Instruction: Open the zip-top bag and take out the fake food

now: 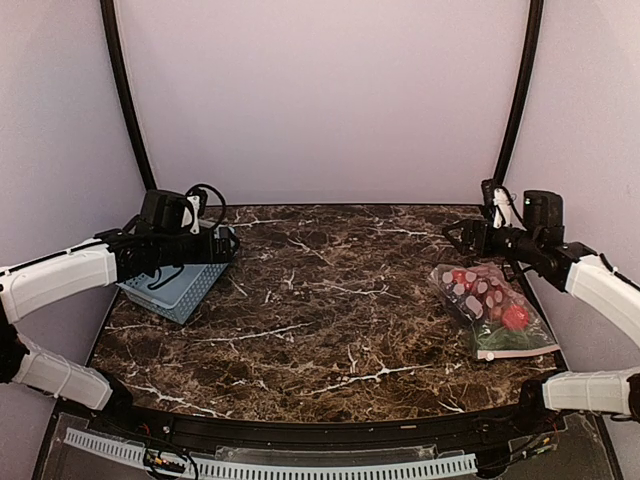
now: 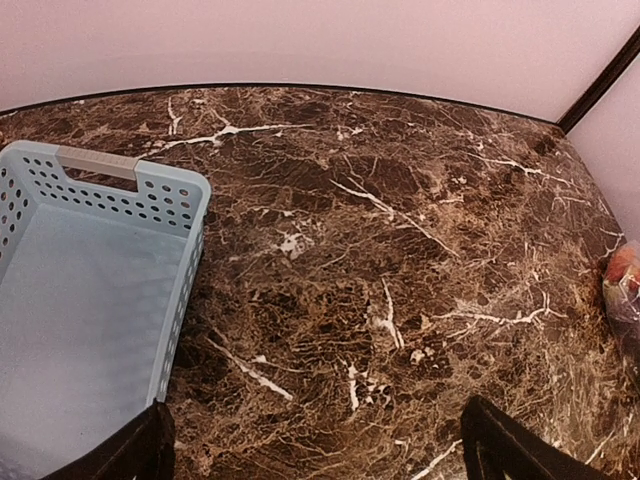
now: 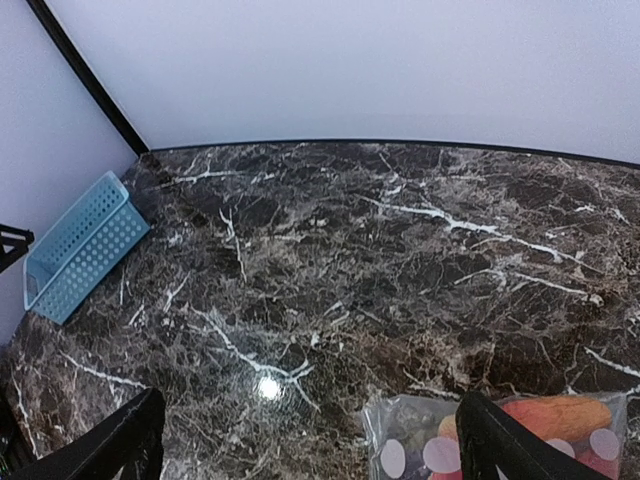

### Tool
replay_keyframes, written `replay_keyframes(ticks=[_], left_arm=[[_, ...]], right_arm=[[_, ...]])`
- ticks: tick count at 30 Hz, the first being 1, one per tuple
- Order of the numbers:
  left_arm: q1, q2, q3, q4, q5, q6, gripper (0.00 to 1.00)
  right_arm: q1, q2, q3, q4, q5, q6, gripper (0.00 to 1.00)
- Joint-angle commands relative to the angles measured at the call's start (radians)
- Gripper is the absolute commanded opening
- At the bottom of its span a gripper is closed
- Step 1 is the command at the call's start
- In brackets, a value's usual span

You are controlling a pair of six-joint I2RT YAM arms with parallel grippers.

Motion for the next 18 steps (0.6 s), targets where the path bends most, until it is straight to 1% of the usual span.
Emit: replay_keyframes(ticks=[1,4,9,14,18], left_arm=[[-0.037,0.000,-0.007,-0.024,-0.053,0.050,0.99],[-0.050,0.002,-0.006,-0.023,-0.052,0.065,0.99],[-0.060,0.026,-0.004,-0.017,-0.024,0.067,0.99],[-0.073,0.045,-0.015,0.003,-0.012,0.066,0.99],[-0.076,0.050,-0.024,0.023,0.018,0.052,0.99]], right_arm=[[0.066,-0.004,0.071,-0.171,0.120,-0.072,0.99],[0.114,-0.003,0.108,-0.267,0.188,-0.104,0.99],[0.160,-0.002,0.118,-0.355,0.281,-0.121,0.99],[0.172,0.071,0.125,-0.441,0.356,-0.132,0.97],[0.176,0.114,0.125,-0.438,0.368,-0.136,0.94]])
